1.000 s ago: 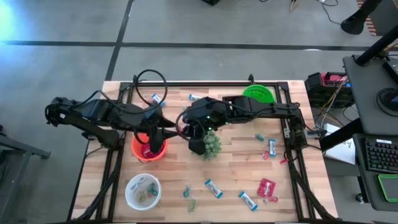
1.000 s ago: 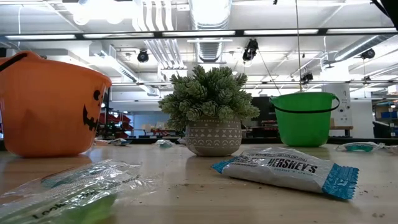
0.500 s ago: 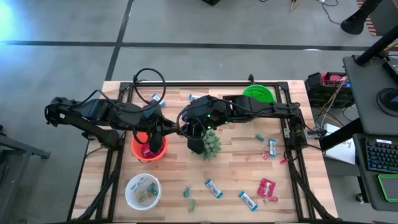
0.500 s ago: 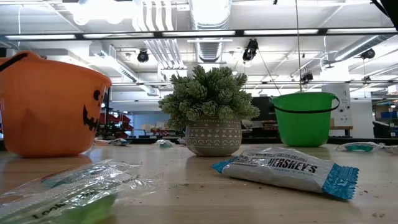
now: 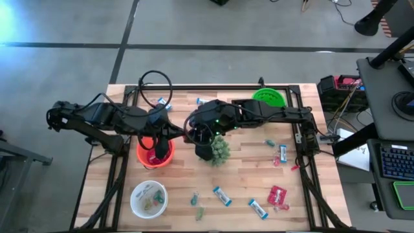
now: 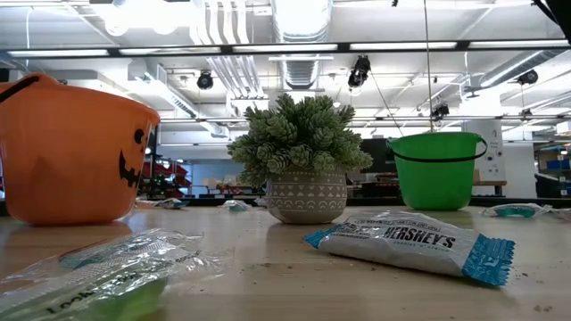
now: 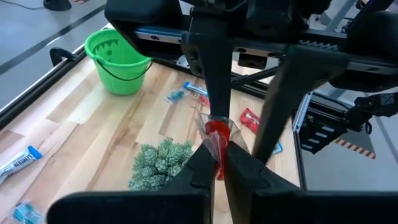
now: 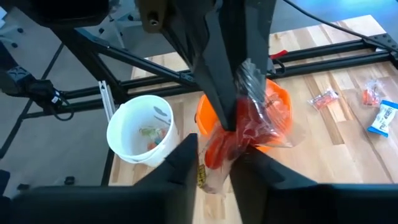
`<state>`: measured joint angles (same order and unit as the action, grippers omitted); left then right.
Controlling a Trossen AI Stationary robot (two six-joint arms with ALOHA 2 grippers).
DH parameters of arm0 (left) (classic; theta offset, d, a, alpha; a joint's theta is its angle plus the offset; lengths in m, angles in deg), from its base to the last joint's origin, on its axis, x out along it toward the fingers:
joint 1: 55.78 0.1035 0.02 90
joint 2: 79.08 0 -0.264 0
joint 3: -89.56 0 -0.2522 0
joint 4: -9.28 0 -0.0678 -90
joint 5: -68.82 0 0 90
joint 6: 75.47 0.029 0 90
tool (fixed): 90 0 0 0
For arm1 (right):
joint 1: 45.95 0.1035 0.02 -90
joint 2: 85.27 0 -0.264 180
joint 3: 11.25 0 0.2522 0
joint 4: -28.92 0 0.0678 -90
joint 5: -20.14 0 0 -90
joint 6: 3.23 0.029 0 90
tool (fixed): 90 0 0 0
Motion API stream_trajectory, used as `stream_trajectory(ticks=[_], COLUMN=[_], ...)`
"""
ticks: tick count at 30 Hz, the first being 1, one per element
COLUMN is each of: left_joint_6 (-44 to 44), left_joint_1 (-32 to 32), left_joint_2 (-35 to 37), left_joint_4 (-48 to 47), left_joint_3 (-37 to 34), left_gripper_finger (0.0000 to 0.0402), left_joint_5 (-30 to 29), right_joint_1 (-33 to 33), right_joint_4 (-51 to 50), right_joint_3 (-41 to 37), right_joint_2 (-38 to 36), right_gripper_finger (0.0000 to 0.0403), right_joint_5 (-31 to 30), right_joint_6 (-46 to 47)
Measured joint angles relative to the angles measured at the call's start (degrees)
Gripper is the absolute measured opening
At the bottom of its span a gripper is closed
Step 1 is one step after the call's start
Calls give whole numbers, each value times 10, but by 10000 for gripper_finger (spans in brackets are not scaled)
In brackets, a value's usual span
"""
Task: Sort candy
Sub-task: Put the red gummy into the white bucket
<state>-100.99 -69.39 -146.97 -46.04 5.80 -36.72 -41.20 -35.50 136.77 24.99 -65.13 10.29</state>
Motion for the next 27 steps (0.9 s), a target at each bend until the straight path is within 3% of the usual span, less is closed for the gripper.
stream_trajectory(ticks=[6, 11, 16, 21, 27], left_joint_6=[-18, -67, -98, -175, -276], left_joint_1=[-1, -24, -96, -180, -246], left_joint_2=[4, 9, 5, -6, -19], left_joint_4=[-62, -150, -180, -224, -295], left_joint_3=[0, 0, 0, 0, 0], left_gripper_finger=[1, 0, 0, 0, 0], left_joint_5=[30, 113, 204, 212, 212], right_joint_1=[0, 0, 0, 0, 0], right_joint_4=[-12, -120, -241, -310, -319], right_joint_3=[0, 0, 1, 1, 0], right_joint_2=[-2, -23, -30, -30, -30], right_gripper_finger=[143, 168, 173, 167, 165], right_joint_5=[0, 3, 1, -3, -3], right_joint_6=[22, 52, 62, 86, 93])
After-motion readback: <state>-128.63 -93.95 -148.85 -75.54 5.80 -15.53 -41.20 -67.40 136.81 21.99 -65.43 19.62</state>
